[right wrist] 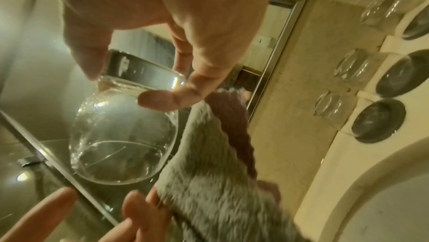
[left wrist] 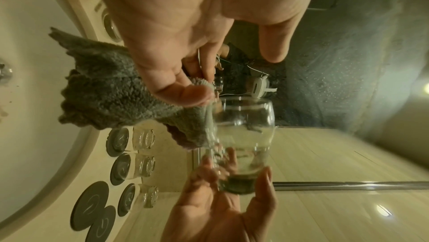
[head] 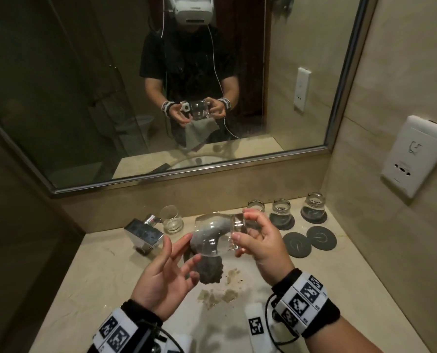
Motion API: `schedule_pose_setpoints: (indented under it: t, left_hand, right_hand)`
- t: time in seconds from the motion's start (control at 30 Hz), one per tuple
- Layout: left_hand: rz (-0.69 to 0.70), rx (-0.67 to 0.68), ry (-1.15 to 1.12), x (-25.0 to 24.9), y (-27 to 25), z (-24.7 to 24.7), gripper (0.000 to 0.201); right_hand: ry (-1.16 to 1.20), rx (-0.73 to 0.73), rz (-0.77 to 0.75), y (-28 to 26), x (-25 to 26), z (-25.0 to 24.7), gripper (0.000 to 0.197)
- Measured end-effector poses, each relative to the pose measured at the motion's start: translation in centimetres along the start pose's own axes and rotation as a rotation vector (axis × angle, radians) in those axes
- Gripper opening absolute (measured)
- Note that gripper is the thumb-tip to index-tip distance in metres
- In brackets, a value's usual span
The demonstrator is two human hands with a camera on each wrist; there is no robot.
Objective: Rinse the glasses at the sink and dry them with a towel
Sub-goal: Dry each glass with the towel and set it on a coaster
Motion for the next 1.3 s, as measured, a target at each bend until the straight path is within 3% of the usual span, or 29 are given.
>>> schedule_pose_setpoints:
  t: [0.07, 0.13, 0.17, 0.23, 0.37, 0.47, 0.73, 1.2, 1.3]
  left_hand:
    - [-0.008, -0.037, -0.013, -0.2, 0.4, -0.1, 0.073]
    - [0.001, -0.041, -0.001, -0.4, 0.8, 0.0, 0.087]
    - [0.003, -0.043, 0.005, -0.6, 0.9, 0.1, 0.092]
    - [0.005, -0.049, -0.004, -0.8, 1.1, 0.1, 0.077]
    - [0.018, -0.057, -0.016, -1.1, 1.8, -0.1, 0.067]
    - [0.010, -0.069, -0.014, -1.1, 2.1, 0.0, 0.067]
    - [0.007, -0.078, -0.014, -1.0, 3.1, -0.2, 0.066]
    - [-0.041, -0.100, -0.005, -0.8, 3.9, -0.4, 0.064]
    - [-0.046, -0.097, -0.011, -0.8, 3.9, -0.4, 0.065]
  right_hand:
    - [-0.028, -0.048, 0.003, 0.4, 1.2, -1.2, 0.053]
    - [-0.130, -0.115, 0.000, 1.2, 2.6, -3.0, 0.046]
    - [-0.233, -0.158, -0.013, 1.8, 3.2, -4.1, 0.043]
    - [-0.499, -0.241, -0.026, 3.1, 4.2, -6.6, 0.044]
    - [-1.000, -0.367, 0.053, 5.6, 4.5, -11.9, 0.060]
    - [-1.199, -0.401, 0.106, 6.9, 3.9, -14.9, 0.066]
    - [-1.402, -0.353, 0.328, 8.3, 0.6, -18.5, 0.058]
    - [-1.531, -0.316, 0.447, 8.8, -1.7, -18.5, 0.051]
    - [-1.616, -0.302, 0.492, 9.2, -1.4, -17.9, 0.070]
Point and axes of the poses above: each hand's wrist, its own y-axis towards the middle knuckle, its own z-axis out of the palm, x = y × z, the point moved 4 cm from there along y, towards the middle knuckle, and after that the axes turned 13 degrees about y, right-handed, at the moved point
